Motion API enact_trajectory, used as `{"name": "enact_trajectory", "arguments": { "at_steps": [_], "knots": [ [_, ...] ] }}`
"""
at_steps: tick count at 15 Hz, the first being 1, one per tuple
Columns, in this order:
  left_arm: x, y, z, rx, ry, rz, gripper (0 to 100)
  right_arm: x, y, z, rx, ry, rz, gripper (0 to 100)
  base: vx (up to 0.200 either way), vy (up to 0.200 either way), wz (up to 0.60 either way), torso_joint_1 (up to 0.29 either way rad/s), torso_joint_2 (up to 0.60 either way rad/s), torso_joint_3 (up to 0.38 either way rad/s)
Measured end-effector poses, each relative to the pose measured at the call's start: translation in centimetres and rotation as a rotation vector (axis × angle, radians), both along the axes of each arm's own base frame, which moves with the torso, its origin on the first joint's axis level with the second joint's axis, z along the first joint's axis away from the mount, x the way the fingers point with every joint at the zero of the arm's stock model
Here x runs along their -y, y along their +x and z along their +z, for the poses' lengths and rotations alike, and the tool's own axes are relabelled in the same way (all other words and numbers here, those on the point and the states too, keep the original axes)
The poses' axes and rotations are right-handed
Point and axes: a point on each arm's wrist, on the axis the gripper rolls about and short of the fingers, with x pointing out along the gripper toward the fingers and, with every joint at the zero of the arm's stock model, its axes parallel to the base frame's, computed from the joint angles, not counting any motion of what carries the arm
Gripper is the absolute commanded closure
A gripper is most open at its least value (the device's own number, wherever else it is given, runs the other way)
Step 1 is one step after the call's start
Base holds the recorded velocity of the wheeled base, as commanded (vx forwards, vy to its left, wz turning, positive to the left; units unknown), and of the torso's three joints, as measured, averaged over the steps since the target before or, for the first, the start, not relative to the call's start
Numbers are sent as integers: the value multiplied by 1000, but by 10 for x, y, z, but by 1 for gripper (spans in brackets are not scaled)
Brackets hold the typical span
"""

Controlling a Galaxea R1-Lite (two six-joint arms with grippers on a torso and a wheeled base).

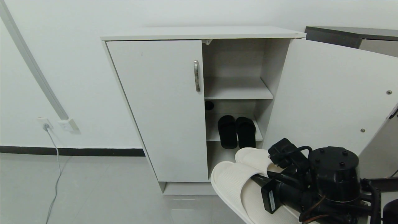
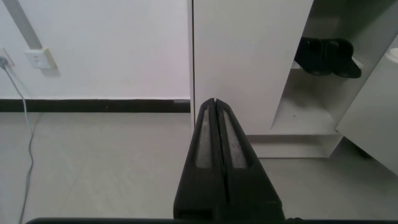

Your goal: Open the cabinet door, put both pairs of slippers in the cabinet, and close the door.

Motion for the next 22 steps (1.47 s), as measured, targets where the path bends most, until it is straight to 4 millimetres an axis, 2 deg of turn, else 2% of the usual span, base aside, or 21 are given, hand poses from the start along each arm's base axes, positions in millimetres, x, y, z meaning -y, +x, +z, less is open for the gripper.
{"name": "enact_trajectory", "arguments": {
  "at_steps": [2,8,12,15,20,22],
  "knots": [
    [0,0,0,0,0,0,100,-1,0,-2,-4,-5,2,100,0,0,-600,-2,5,2],
    [0,0,0,0,0,-1,100,-11,9,-5,41,38,-9,100,0,0,0,0,0,0],
    [0,0,0,0,0,-1,100,-41,35,-4,108,72,-204,100,0,0,0,0,0,0],
    [0,0,0,0,0,0,100,-66,56,-1,54,39,-327,100,0,0,0,0,0,0],
    [0,0,0,0,0,0,100,-106,87,56,53,84,-529,100,0,0,0,0,0,0],
    [0,0,0,0,0,0,100,-118,98,71,107,77,-569,100,0,0,0,0,0,0]
  ]
}}
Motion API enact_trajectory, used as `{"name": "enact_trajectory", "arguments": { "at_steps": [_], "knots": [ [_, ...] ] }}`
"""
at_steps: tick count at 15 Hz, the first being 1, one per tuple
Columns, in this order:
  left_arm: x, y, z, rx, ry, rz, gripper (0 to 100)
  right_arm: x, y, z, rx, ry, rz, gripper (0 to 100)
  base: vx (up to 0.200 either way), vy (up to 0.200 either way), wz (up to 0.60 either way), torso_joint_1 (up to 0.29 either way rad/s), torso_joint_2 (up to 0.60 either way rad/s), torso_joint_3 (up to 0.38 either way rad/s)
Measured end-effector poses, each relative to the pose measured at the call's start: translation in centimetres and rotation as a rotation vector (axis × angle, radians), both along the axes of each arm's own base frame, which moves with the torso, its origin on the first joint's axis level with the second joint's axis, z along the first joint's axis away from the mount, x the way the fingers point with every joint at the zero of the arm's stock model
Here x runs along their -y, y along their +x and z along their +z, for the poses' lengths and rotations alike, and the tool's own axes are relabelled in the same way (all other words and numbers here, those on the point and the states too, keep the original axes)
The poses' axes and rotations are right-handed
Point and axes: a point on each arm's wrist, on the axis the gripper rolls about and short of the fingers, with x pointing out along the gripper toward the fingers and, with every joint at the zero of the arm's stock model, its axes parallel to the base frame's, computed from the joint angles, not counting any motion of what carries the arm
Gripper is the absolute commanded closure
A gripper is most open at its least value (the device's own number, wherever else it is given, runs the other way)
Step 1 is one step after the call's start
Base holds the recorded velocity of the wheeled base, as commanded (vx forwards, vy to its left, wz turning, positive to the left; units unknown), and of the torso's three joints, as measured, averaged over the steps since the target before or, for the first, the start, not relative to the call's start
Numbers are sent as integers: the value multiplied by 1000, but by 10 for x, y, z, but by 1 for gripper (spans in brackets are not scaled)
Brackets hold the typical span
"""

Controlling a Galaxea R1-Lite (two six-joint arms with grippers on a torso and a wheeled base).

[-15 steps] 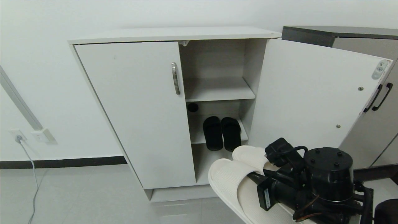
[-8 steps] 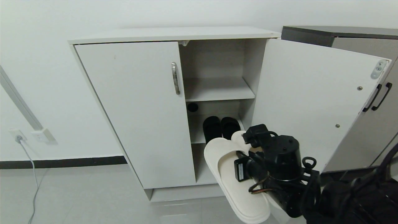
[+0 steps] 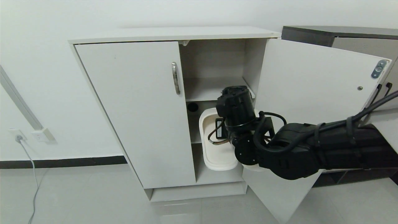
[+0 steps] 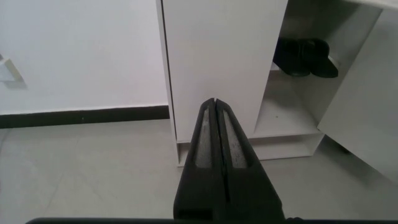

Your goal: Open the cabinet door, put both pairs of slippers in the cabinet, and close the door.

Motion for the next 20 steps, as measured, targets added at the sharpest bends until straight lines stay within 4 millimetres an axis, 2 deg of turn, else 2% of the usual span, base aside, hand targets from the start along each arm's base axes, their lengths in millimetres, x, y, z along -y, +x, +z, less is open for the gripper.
{"name": "enact_trajectory", "arguments": {
  "at_steps": [3,9,16,20],
  "knots": [
    [0,0,0,0,0,0,100,-8,8,3,22,-11,-5,100,0,0,0,0,0,0],
    [0,0,0,0,-1,0,100,-14,11,10,106,21,7,100,0,0,0,0,0,0],
    [0,0,0,0,-1,0,100,-13,10,5,127,-6,13,100,0,0,0,0,0,0],
    [0,0,0,0,0,0,100,-14,10,4,127,-4,14,100,200,0,0,7,2,4]
  ]
}}
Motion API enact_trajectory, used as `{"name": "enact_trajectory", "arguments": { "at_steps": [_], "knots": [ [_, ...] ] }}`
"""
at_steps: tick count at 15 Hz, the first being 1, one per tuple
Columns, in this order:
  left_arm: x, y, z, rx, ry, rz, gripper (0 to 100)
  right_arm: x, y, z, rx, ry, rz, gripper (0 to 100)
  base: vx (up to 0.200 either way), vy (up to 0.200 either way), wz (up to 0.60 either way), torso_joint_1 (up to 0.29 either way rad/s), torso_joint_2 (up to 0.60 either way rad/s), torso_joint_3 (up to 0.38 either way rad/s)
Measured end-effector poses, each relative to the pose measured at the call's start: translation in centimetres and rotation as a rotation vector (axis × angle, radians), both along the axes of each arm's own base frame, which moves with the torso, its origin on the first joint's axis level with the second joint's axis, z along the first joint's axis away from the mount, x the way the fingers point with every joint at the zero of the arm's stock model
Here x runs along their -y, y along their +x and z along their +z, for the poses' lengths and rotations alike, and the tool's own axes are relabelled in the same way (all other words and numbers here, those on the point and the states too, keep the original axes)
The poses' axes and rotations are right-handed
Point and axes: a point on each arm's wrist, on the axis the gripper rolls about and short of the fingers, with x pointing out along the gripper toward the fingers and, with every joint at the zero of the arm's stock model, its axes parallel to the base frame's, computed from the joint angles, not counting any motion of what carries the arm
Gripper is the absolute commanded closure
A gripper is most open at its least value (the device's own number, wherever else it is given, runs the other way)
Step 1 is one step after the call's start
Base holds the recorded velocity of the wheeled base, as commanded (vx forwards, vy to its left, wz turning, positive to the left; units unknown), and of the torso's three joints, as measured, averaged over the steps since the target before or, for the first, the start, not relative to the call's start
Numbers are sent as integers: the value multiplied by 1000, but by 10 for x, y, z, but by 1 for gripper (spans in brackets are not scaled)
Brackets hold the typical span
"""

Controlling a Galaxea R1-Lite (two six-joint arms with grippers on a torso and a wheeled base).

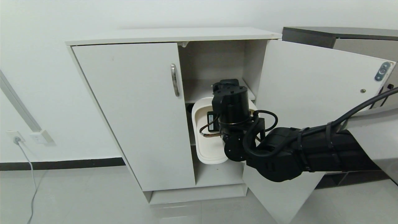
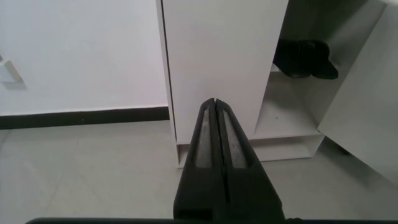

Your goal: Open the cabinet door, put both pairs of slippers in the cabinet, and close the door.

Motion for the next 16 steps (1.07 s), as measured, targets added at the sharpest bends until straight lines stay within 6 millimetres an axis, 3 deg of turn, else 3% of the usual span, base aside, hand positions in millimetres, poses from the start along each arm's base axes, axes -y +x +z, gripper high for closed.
{"name": "enact_trajectory", "arguments": {
  "at_steps": [9,16],
  "knots": [
    [0,0,0,0,0,0,100,3,-6,7,6,1,6,100,200,0,0,4,3,1],
    [0,0,0,0,0,0,100,2,-8,5,0,-8,19,100,0,0,0,0,0,0]
  ]
}}
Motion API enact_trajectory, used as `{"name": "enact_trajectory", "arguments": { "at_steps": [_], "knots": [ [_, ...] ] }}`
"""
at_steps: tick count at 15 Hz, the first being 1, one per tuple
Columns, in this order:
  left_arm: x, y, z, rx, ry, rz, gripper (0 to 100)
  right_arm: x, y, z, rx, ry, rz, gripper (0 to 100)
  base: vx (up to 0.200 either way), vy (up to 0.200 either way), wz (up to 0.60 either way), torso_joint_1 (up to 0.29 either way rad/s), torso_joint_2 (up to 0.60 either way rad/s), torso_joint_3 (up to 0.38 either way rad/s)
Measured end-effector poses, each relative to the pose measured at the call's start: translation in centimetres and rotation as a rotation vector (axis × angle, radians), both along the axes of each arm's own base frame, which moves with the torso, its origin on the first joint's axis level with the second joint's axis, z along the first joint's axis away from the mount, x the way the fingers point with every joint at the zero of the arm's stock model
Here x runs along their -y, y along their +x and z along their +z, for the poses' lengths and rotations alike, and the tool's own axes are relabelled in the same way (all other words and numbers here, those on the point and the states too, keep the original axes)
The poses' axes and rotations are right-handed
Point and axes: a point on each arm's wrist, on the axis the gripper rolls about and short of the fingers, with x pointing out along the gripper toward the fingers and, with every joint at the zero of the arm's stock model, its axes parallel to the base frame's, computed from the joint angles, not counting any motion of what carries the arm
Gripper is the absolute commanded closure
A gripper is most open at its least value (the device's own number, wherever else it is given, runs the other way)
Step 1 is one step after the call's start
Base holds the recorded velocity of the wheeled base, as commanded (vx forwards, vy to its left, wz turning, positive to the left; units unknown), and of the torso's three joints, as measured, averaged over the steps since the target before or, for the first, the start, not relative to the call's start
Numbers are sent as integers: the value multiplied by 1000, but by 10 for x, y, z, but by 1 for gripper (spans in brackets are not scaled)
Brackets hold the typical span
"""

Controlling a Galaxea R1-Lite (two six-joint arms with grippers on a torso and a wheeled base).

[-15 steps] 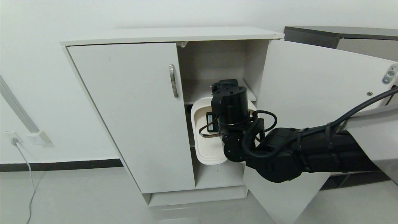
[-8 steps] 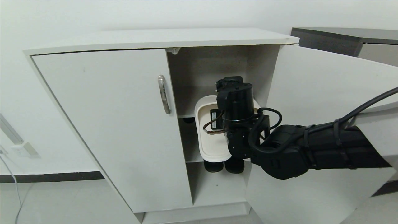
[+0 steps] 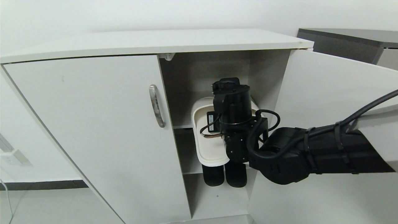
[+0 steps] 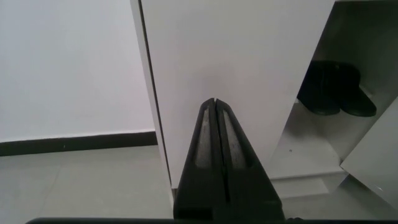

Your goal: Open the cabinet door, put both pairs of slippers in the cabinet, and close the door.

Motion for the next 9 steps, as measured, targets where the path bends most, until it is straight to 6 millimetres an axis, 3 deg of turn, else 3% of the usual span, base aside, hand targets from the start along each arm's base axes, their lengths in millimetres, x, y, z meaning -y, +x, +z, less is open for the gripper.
{"name": "enact_trajectory", "arguments": {
  "at_steps": [5,9],
  "knots": [
    [0,0,0,0,0,1,100,3,9,1,-38,-15,91,100,0,0,0,0,0,0],
    [0,0,0,0,-2,4,100,4,29,21,-59,-6,57,100,0,0,0,0,0,0]
  ]
}}
